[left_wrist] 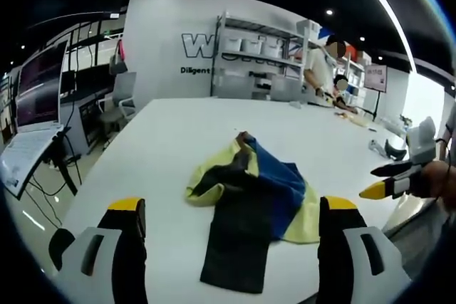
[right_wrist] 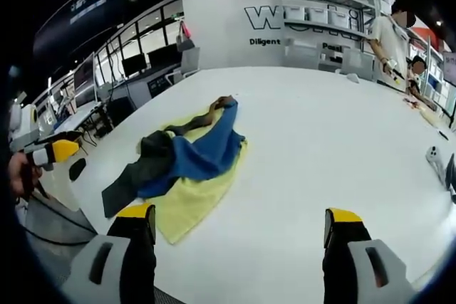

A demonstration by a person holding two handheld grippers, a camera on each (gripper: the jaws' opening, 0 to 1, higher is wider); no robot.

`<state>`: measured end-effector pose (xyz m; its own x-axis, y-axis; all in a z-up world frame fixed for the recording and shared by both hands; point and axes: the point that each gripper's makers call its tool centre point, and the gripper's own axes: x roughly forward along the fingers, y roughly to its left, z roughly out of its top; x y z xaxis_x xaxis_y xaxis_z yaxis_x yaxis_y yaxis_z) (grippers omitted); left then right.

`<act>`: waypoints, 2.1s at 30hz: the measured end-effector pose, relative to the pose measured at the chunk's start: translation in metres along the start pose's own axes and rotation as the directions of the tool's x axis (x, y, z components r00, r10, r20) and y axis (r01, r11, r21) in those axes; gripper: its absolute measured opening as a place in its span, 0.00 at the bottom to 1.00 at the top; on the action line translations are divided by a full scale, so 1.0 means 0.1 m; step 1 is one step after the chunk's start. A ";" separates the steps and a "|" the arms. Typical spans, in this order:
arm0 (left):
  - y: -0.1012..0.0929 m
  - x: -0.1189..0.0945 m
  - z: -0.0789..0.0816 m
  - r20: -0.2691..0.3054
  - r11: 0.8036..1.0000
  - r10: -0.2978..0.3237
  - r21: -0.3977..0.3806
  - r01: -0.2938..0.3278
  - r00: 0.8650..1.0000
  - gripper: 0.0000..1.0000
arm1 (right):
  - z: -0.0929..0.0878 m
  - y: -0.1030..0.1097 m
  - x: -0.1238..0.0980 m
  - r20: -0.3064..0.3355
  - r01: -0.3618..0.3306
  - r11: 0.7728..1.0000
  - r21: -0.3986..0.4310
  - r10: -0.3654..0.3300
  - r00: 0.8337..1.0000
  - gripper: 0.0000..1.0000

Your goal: Fold the garment on the visible template until the final outline fits inside the template.

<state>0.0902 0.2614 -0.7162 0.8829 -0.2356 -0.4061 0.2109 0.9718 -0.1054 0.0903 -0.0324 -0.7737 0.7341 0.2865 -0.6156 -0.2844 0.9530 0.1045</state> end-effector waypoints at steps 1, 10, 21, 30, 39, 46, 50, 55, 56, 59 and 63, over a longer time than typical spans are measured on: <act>0.00 0.00 -0.01 -0.001 1.000 0.000 -0.001 0.000 1.000 0.95 | 0.01 0.01 0.00 0.001 -0.003 1.000 0.000 0.003 1.000 0.98; 0.02 -0.01 -0.01 -0.003 1.000 -0.002 -0.004 0.002 1.000 0.94 | 0.12 0.20 0.07 0.017 -0.044 0.997 -0.057 0.045 0.999 0.98; 0.07 -0.03 -0.03 -0.011 1.000 0.008 -0.006 -0.008 1.000 0.94 | 0.26 0.50 0.19 0.022 -0.128 0.983 -0.133 0.132 0.991 0.98; 0.06 -0.06 0.00 -0.006 1.000 0.003 -0.003 -0.003 1.000 0.93 | 0.31 0.86 0.30 -0.001 -0.229 0.945 -0.235 0.236 0.972 0.94; 0.09 -0.10 0.02 0.001 1.000 0.009 -0.004 -0.009 1.000 0.93 | 0.28 1.26 0.48 -0.055 -0.332 0.872 -0.359 0.335 0.940 0.83; 0.09 -0.13 0.06 0.009 1.000 0.009 -0.010 -0.009 1.000 0.93 | 0.18 1.51 0.64 -0.120 -0.408 0.788 -0.461 0.400 0.909 0.66; 0.09 -0.15 0.05 0.005 1.000 0.009 -0.008 -0.009 1.000 0.93 | 0.10 1.62 0.76 -0.161 -0.444 0.763 -0.469 0.421 0.893 0.60; 0.10 -0.17 0.04 0.006 1.000 0.015 -0.015 -0.015 1.000 0.93 | 0.06 1.68 0.82 -0.185 -0.464 0.744 -0.482 0.431 0.883 0.51; 0.11 -0.17 0.05 0.007 1.000 0.017 -0.018 -0.017 1.000 0.93 | 0.03 1.70 0.83 -0.201 -0.476 0.723 -0.500 0.437 0.877 0.50; 0.10 -0.18 0.06 0.010 1.000 0.016 -0.018 -0.015 1.000 0.92 | -0.03 1.74 0.88 -0.223 -0.486 0.706 -0.515 0.438 0.871 0.43; 0.08 -0.18 0.08 0.013 1.000 0.010 -0.017 -0.010 1.000 0.92 | -0.16 1.76 0.95 -0.268 -0.513 0.684 -0.519 0.440 0.857 0.39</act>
<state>0.0795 0.2732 -0.7030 0.8904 -0.2257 -0.3954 0.1949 0.9738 -0.1170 0.1001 0.1612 -0.8263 0.3395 0.6383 -0.6909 -0.8908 0.4540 -0.0183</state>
